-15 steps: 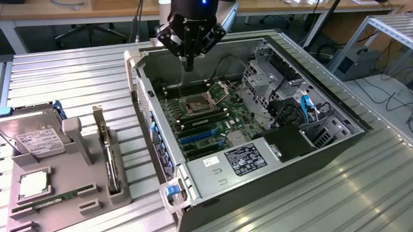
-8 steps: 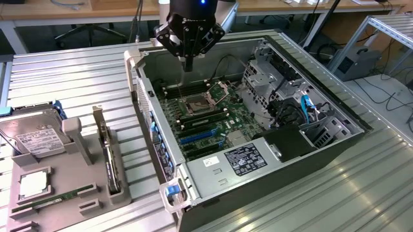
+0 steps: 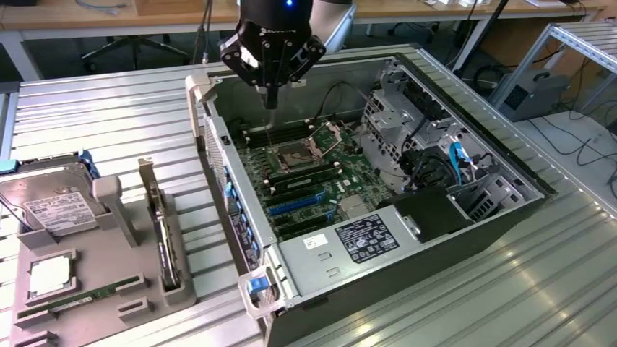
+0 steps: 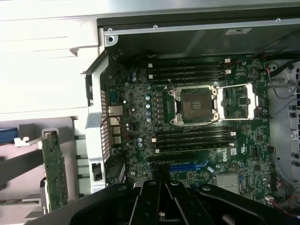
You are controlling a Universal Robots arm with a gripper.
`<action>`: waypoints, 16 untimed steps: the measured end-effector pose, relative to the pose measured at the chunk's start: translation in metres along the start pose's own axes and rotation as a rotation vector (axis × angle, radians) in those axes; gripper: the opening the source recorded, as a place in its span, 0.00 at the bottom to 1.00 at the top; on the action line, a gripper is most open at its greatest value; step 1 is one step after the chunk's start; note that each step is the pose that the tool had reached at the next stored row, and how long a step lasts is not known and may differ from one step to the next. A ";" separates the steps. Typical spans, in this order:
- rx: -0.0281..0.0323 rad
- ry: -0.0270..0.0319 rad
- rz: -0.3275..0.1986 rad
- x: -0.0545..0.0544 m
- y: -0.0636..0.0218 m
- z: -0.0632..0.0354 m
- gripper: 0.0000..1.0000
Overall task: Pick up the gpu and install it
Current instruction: 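Reach for the gpu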
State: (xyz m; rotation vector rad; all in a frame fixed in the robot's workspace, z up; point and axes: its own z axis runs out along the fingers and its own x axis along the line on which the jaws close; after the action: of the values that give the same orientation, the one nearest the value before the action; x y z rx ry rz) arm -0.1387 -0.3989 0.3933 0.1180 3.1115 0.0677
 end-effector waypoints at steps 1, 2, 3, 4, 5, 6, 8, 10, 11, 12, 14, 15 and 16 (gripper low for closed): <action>0.0000 -0.0001 0.000 0.002 -0.0001 -0.0001 0.11; 0.0000 -0.0003 0.000 0.004 -0.0003 -0.0002 0.11; 0.0000 -0.0006 0.000 0.007 -0.0005 -0.0002 0.11; -0.0001 -0.0008 0.000 0.009 -0.0007 -0.0002 0.11; -0.0001 -0.0010 0.000 0.010 -0.0008 -0.0003 0.11; -0.0001 -0.0012 0.000 0.013 -0.0009 -0.0004 0.11; -0.0002 -0.0018 0.000 0.016 -0.0012 -0.0005 0.11; -0.0002 -0.0026 0.000 0.020 -0.0015 -0.0006 0.11; -0.0002 -0.0030 0.000 0.023 -0.0017 -0.0007 0.11; -0.0003 -0.0037 0.000 0.026 -0.0020 -0.0008 0.11; -0.0003 -0.0045 0.000 0.030 -0.0022 -0.0009 0.11; -0.0004 -0.0052 0.000 0.032 -0.0024 -0.0009 0.11; -0.0004 -0.0059 0.000 0.035 -0.0026 -0.0010 0.11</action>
State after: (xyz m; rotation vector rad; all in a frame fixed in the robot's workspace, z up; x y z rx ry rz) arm -0.1737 -0.3989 0.3933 0.1175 3.1055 0.0678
